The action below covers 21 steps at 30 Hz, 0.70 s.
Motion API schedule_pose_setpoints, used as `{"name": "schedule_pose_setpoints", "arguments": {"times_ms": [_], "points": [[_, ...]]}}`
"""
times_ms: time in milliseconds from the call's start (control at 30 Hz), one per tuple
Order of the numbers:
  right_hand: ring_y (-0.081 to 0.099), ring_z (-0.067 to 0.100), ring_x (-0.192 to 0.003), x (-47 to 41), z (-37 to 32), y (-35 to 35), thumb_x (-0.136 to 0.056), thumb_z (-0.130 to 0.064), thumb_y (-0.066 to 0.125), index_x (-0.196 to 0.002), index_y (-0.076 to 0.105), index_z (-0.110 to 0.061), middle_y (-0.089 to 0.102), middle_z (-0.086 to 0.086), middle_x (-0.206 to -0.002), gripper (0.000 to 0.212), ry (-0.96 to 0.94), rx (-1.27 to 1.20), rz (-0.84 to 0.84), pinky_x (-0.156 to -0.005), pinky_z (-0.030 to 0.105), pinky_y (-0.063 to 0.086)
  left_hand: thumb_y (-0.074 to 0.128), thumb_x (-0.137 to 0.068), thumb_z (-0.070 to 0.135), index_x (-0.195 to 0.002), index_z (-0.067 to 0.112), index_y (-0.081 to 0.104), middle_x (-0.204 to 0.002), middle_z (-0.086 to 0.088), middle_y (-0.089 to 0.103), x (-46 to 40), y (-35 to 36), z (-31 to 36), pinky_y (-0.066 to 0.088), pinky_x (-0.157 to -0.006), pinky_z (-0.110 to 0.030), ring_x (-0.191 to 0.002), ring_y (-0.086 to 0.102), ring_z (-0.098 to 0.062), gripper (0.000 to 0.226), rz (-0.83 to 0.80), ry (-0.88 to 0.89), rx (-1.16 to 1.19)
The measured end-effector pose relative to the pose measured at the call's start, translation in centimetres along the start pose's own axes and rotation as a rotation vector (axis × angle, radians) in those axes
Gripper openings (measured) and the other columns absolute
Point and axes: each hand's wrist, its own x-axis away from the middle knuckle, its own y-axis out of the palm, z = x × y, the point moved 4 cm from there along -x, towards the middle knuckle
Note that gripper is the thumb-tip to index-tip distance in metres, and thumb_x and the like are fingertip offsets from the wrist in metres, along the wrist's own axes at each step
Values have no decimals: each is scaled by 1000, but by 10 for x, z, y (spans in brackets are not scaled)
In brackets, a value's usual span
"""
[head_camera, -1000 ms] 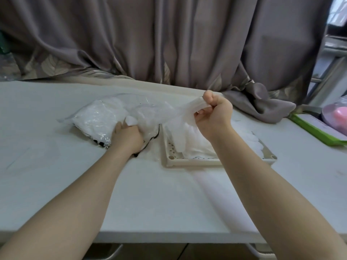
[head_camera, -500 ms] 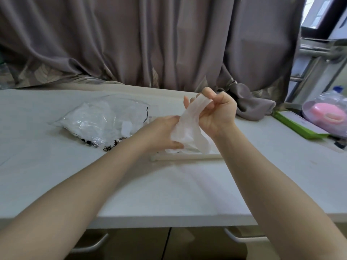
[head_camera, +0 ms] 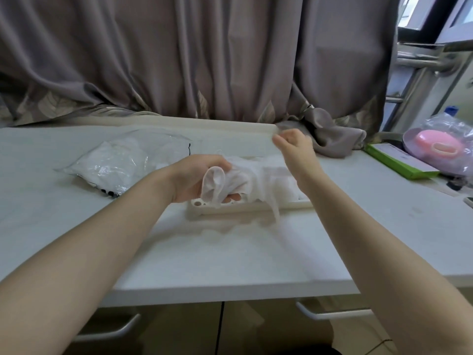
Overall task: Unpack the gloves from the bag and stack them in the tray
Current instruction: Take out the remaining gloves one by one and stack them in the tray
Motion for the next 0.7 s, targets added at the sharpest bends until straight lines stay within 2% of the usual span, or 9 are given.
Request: {"name": "schedule_pose_setpoints", "arguments": {"times_ms": [67,133,167,233,333,433,500,567,700], "points": [[54,13,-107,14,-20,7,-85,-29,66,-103,60,-24,53,-9,-109,20,-206,-51,-283,-95,28,42,41,-91,18,-97,-1,60,-87,-18,69,-3,7,5,47,-91,-44,-82,66,-32,28,-38,-16,9],[62,14,-99,31,-35,18,-79,-23,71,-102,63,-21,65,-6,-100,24,-293,-37,-603,-92,31,50,38,-90,16,-102,-3,59,-91,-18,68,-6,12,9,44,-95,-47,-89,62,-34,31,-71,-16,11],[64,14,-92,36,-38,20,-78,-22,73,-100,65,-20,68,-3,-95,23,-335,63,-652,-88,32,52,37,-90,15,-106,-3,58,-92,-19,67,-8,13,10,45,-93,-45,-89,62,-34,32,-82,-26,3],[66,13,-86,35,-40,19,-81,-19,72,-98,67,-18,70,0,-92,18,-391,231,-592,-83,30,54,37,-89,10,-107,-2,60,-91,-17,68,-11,12,11,49,-87,-40,-84,65,-31,32,-116,-51,-29],[62,11,-76,30,-33,12,-85,-9,65,-91,70,-11,69,1,-85,9,-353,237,-567,-76,29,51,52,-79,6,-93,-2,67,-85,-14,69,-12,7,13,54,-73,-31,-76,67,-22,22,-131,-31,-234],[58,7,-69,25,-27,0,-87,-5,57,-89,71,-11,67,-1,-79,15,-311,324,-531,-70,26,48,61,-59,12,-96,1,69,-85,-11,70,-13,-2,13,54,-71,-29,-74,64,-20,39,-121,-35,-400],[55,6,-64,21,-28,-10,-87,-4,53,-90,70,-9,65,-1,-75,18,-321,403,-474,-64,18,43,54,-61,8,-88,6,70,-80,-10,69,-17,-9,14,56,-71,-29,-69,64,-18,32,-90,-14,-422],[55,10,-64,15,-29,-21,-85,-3,51,-88,69,-8,65,1,-72,19,-334,470,-421,-62,22,44,55,-70,3,-78,9,66,-74,-7,66,-21,-13,19,56,-62,-23,-61,62,-14,15,-16,21,-416],[47,4,-47,-1,-32,-41,-86,-6,50,-66,63,-7,62,2,-59,23,-300,410,-391,-50,16,37,45,-86,0,-69,9,57,-60,3,65,-33,-16,36,53,-54,-18,-53,62,-8,24,163,145,-286]]}}
